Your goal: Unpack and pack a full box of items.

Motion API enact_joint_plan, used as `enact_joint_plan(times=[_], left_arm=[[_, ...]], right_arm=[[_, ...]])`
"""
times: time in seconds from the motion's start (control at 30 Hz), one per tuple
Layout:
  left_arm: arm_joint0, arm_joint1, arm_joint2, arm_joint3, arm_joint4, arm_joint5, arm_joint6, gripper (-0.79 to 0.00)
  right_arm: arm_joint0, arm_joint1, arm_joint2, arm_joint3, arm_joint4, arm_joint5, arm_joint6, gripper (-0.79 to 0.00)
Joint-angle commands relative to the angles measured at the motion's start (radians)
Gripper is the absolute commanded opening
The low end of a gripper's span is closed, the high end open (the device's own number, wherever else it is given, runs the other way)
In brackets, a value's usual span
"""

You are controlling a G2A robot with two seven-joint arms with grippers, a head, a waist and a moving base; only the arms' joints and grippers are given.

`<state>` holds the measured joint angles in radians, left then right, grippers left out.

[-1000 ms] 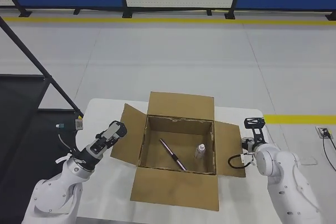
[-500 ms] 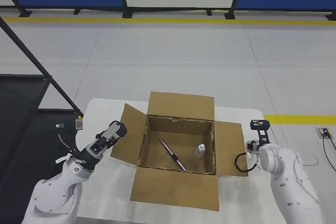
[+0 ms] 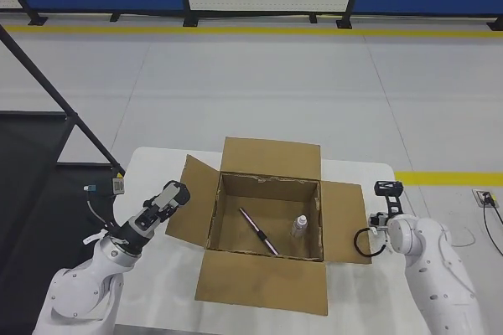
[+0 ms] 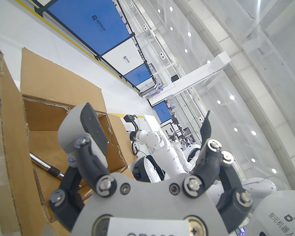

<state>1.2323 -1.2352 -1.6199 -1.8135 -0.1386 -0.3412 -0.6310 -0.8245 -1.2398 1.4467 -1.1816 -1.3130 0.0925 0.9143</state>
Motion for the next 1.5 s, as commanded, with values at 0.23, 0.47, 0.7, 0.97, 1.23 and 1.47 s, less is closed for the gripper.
enact_joint_plan(times=[0.23, 0.47, 0.7, 0.97, 1.23, 1.47], left_arm=[[0.000, 0.000, 0.000, 0.000, 0.000, 0.000, 0.000, 0.000], [0.000, 0.000, 0.000, 0.000, 0.000, 0.000, 0.000, 0.000], [0.000, 0.000, 0.000, 0.000, 0.000, 0.000, 0.000, 0.000], [0.000, 0.000, 0.000, 0.000, 0.000, 0.000, 0.000, 0.000], [0.000, 0.000, 0.000, 0.000, 0.000, 0.000, 0.000, 0.000], [0.000, 0.000, 0.000, 0.000, 0.000, 0.000, 0.000, 0.000]], right_arm=[[-0.015, 0.006, 0.025, -0.040, 0.007, 0.011, -0.019, -0.095], [-0.154, 0.013, 0.094, -0.384, 0.004, 0.098, -0.129, 0.000], [-0.272, 0.015, 0.019, -0.731, -0.021, -0.044, -0.168, 0.000], [-0.169, 0.014, -0.214, -0.716, 0.013, -0.478, -0.030, 0.000], [0.027, -0.018, -0.393, -0.499, 0.041, -0.513, 0.108, 0.000], [0.131, -0.041, -0.481, -0.345, 0.049, -0.509, 0.212, 0.000]])
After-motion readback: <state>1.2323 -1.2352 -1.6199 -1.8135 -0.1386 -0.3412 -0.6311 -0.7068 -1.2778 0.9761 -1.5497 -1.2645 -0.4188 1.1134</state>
